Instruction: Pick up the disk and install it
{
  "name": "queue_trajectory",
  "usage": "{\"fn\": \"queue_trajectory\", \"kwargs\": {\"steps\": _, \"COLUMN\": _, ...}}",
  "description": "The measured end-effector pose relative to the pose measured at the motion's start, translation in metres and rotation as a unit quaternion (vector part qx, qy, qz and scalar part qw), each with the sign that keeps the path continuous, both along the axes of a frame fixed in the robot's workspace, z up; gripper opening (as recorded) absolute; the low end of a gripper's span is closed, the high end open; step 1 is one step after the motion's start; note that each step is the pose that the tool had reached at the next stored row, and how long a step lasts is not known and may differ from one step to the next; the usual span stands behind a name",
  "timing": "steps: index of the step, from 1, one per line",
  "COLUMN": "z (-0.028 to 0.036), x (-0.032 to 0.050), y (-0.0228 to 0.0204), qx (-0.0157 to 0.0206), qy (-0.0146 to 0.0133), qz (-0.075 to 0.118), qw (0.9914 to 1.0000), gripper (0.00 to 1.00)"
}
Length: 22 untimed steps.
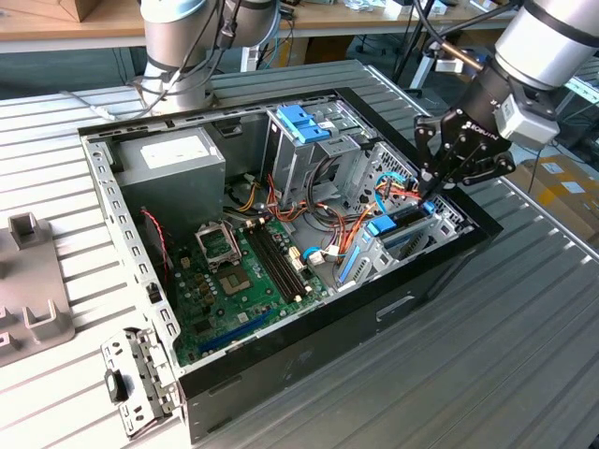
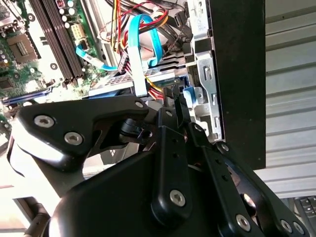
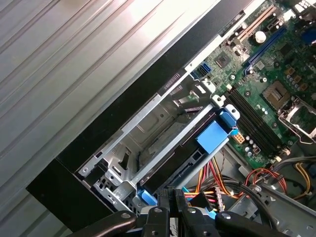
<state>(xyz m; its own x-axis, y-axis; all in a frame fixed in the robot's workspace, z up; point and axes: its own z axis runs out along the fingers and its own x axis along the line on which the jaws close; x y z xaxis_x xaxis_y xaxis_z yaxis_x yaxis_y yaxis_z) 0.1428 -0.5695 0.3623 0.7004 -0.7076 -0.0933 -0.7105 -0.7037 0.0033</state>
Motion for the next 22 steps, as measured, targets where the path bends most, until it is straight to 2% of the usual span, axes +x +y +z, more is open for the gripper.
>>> {"fn": "queue_trajectory", "kwargs": {"steps": 5, "z": -0.0025, "x": -0.0001, "y": 0.0000, "qx": -0.0001, "qy": 0.0000, "qz": -0.028, "qw": 0.99961, "gripper": 0.16}}
{"fn": "queue_trajectory", "kwargs": {"steps": 9, "z": -0.0036, "x": -0.0003, "y": 0.0000, "qx": -0.0001, "qy": 0.0000, "qz": -0.055, "qw": 0.99848, "gripper": 0.16}}
{"fn": "queue_trajectory", "kwargs": {"steps": 11, "z": -0.0042, "x": -0.0005, "y": 0.0000, "qx": -0.0001, "qy": 0.0000, "qz": -0.074, "qw": 0.99725, "gripper": 0.16}}
{"fn": "queue_trajectory", "kwargs": {"steps": 13, "z": -0.0045, "x": -0.0006, "y": 0.0000, "qx": -0.0001, "qy": 0.0000, "qz": -0.084, "qw": 0.99648, "gripper": 0.16}}
{"fn": "queue_trajectory", "kwargs": {"steps": 14, "z": -0.0049, "x": -0.0008, "y": 0.0000, "qx": -0.0001, "qy": 0.0000, "qz": -0.096, "qw": 0.99540, "gripper": 0.16}}
{"fn": "queue_trajectory", "kwargs": {"steps": 16, "z": -0.0052, "x": -0.0017, "y": 0.0000, "qx": 0.0001, "qy": 0.0000, "qz": -0.104, "qw": 0.99458, "gripper": 0.16}}
{"fn": "queue_trajectory", "kwargs": {"steps": 19, "z": -0.0053, "x": -0.0065, "y": 0.0002, "qx": 0.0000, "qy": 0.0000, "qz": -0.120, "qw": 0.99282, "gripper": 0.16}}
{"fn": "queue_trajectory", "kwargs": {"steps": 22, "z": -0.0056, "x": -0.0099, "y": 0.0003, "qx": 0.0000, "qy": 0.0000, "qz": -0.129, "qw": 0.99163, "gripper": 0.16}}
